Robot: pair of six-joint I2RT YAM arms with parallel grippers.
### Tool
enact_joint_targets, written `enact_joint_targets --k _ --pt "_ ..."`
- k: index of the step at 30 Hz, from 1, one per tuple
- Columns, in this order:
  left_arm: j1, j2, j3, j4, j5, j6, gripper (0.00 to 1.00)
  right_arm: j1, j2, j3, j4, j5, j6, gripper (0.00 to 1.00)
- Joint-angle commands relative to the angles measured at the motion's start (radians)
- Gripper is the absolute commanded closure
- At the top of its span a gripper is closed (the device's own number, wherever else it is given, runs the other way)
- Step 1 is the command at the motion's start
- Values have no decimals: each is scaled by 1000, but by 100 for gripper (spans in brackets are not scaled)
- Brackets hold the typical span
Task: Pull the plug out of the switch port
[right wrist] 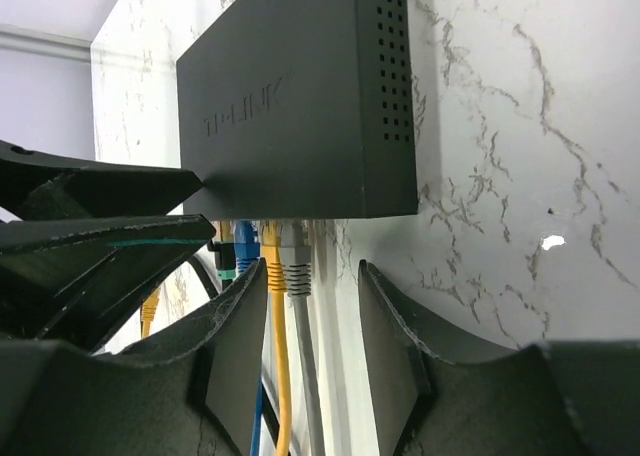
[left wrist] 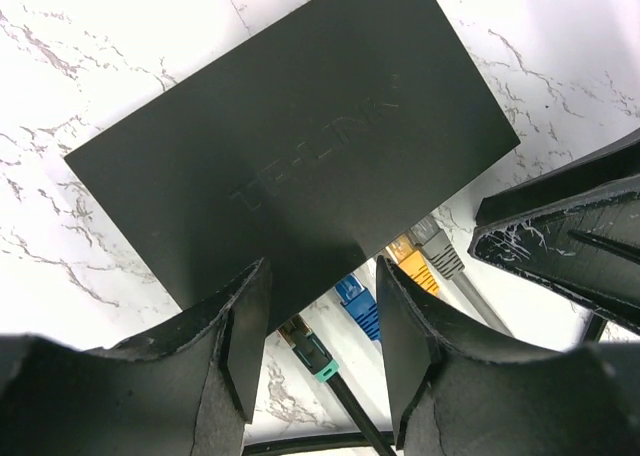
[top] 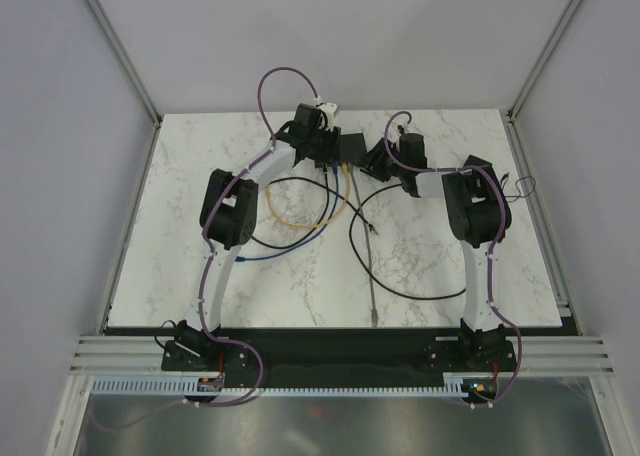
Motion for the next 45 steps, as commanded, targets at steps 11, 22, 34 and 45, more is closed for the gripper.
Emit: enact_joint_targets --k 11,22,34,45 --pt "1 15 62 -30 0 2 48 3 54 -36 168 -49 124 58" --pt "-1 15 65 -33 13 1 50 3 106 -4 188 -38 178 60" --pt "-7 21 71 -36 18 2 51 21 126 44 118 -3 149 68" --pt "-7 21 74 -39 23 4 51 37 124 21 147 15 193 65"
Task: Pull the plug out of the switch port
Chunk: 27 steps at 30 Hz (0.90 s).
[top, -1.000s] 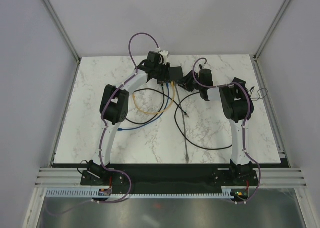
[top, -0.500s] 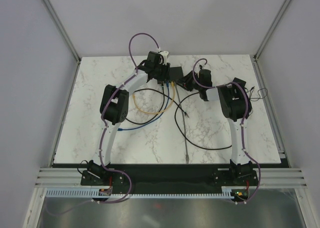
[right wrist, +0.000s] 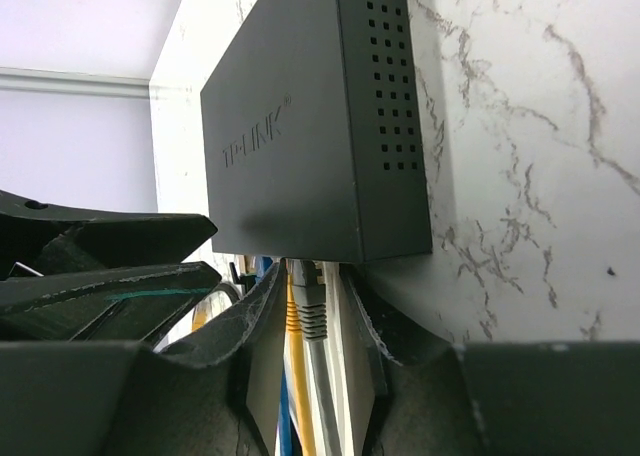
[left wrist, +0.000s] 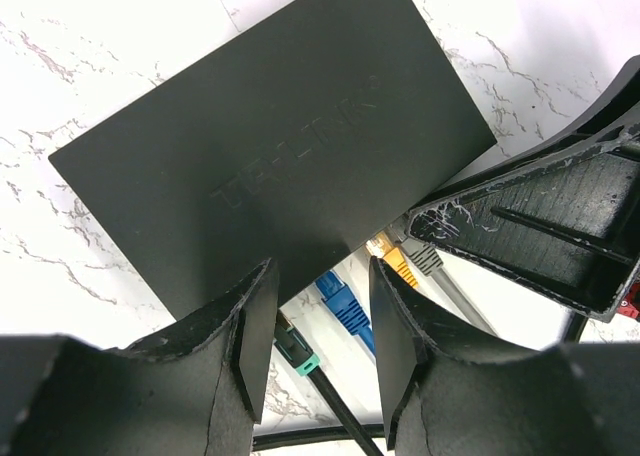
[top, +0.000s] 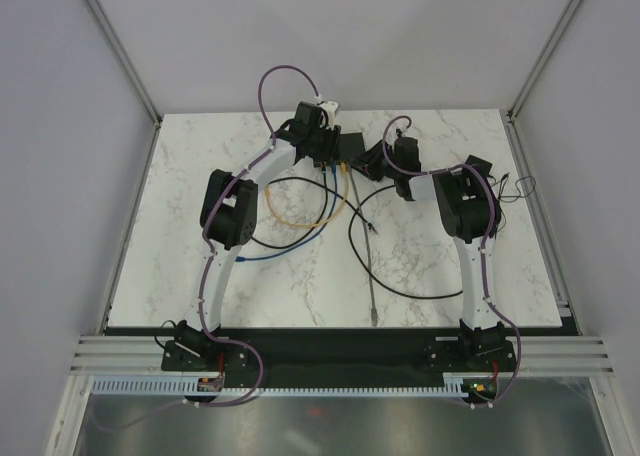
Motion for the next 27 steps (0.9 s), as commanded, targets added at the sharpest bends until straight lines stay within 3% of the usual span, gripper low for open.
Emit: enact_joint_targets --k 1,10,12,17,22,27 --pt "-4 21 44 -3 17 4 51 21 23 -18 -14 37 1 65" --pt "-6 27 53 -7 25 4 51 45 1 -7 -138 147 -49 67" --pt "-6 27 51 -10 26 4 51 45 9 8 -168 170 -54 73" --pt "-33 10 19 -14 -56 42 46 45 44 48 -201 153 -58 100" --pt "-85 42 54 -17 -246 144 36 45 32 39 -207 135 -68 100" --pt "-101 124 177 -109 -305 168 40 44 -5 7 -239 141 -84 100"
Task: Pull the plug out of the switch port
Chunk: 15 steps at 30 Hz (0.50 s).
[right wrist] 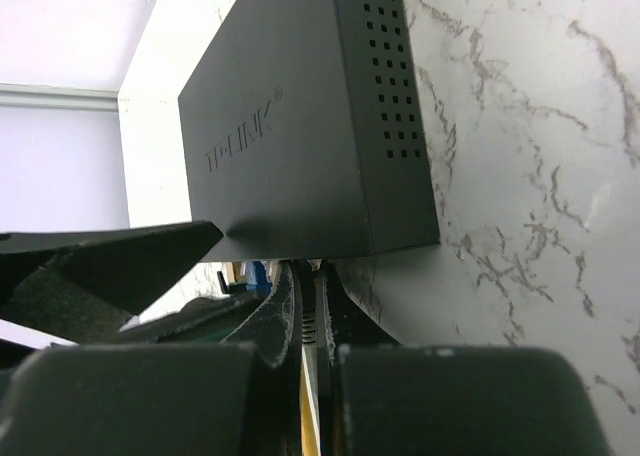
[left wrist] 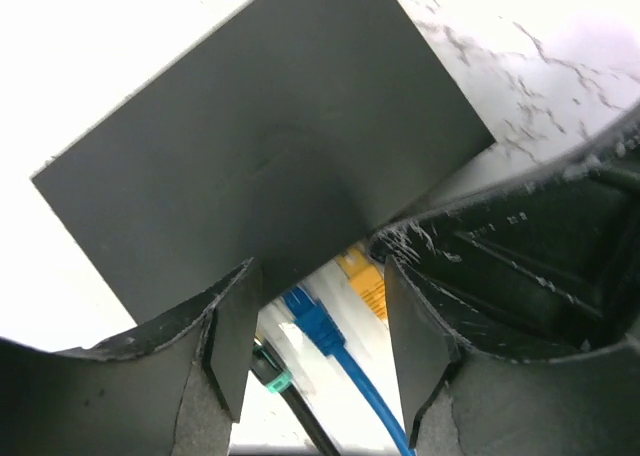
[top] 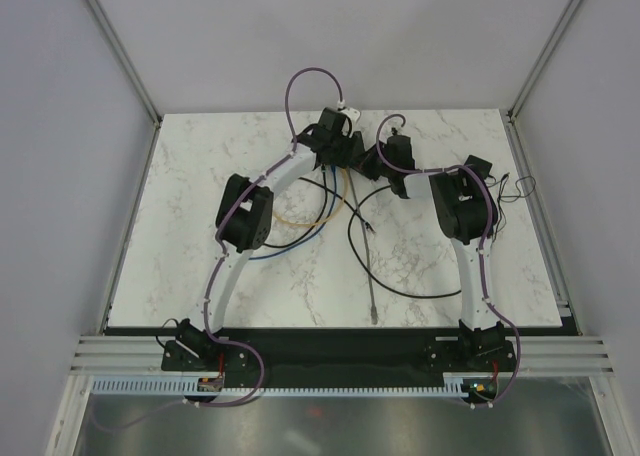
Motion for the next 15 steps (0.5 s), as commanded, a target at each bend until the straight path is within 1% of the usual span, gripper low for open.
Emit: enact_joint_targets --k 1,4,8,13,15 --pt "-8 66 110 -57 -85 63 40 4 -9 -34 -157 45 -55 100" --pt "-8 121 202 -123 -112 49 40 4 -45 -46 -214 59 -77 100" --pt "-8 180 291 -192 -125 43 39 4 -89 -115 -206 59 -72 100" --pt "-8 184 310 -204 -116 35 39 6 -143 -176 -174 53 -70 100" --pt "-8 195 326 -212 -123 32 39 9 -161 -178 -194 60 -104 100"
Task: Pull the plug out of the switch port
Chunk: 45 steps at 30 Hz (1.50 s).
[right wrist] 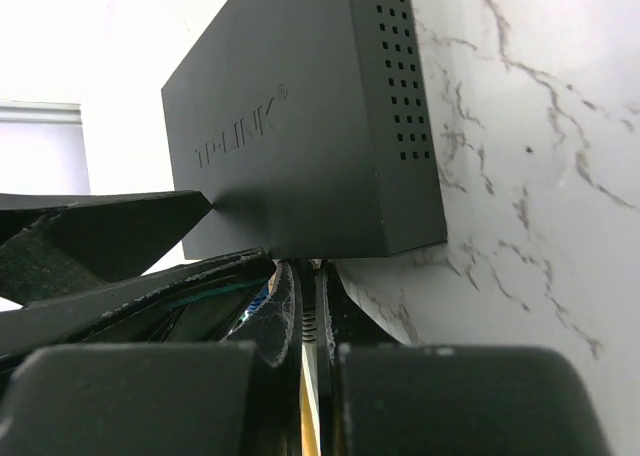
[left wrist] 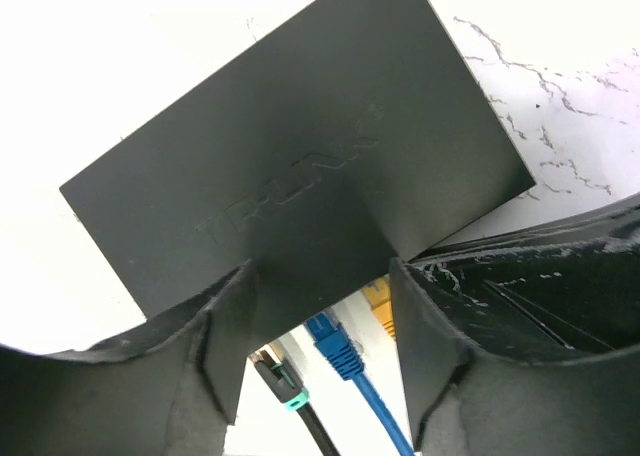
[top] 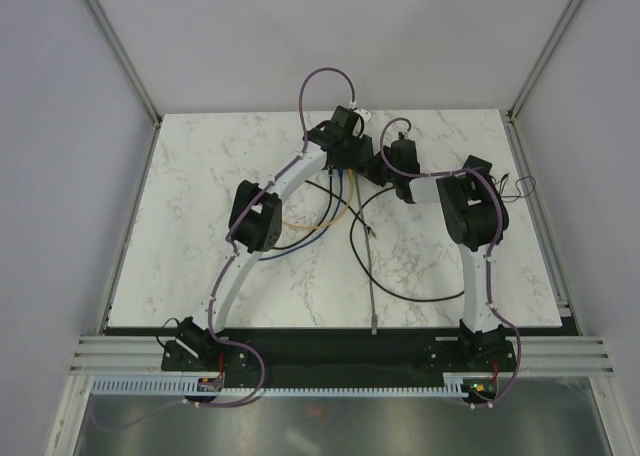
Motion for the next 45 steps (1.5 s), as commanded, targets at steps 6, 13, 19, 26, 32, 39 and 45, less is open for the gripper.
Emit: enact_joint_targets --k 6,13,19,26,32,39,45 --pt "11 93 104 -33 -100 30 37 32 -48 -51 -153 -39 -112 100" --pt "8 99 115 -43 -130 13 36 56 -143 -183 -128 -14 -123 100" --pt "11 99 121 -49 -99 -4 36 70 -159 -255 10 50 -96 100" --pt "21 -51 -76 113 -7 -62 38 1 -249 -211 -29 32 -129 100" --pt "54 -291 -447 407 4 -114 35 -71 -490 -88 -393 265 -381 100" --pt "131 -459 -751 640 45 -206 34 -177 -652 28 -625 526 -543 100" --pt "189 -512 -847 716 94 -275 34 -258 -596 171 -708 691 -564 100"
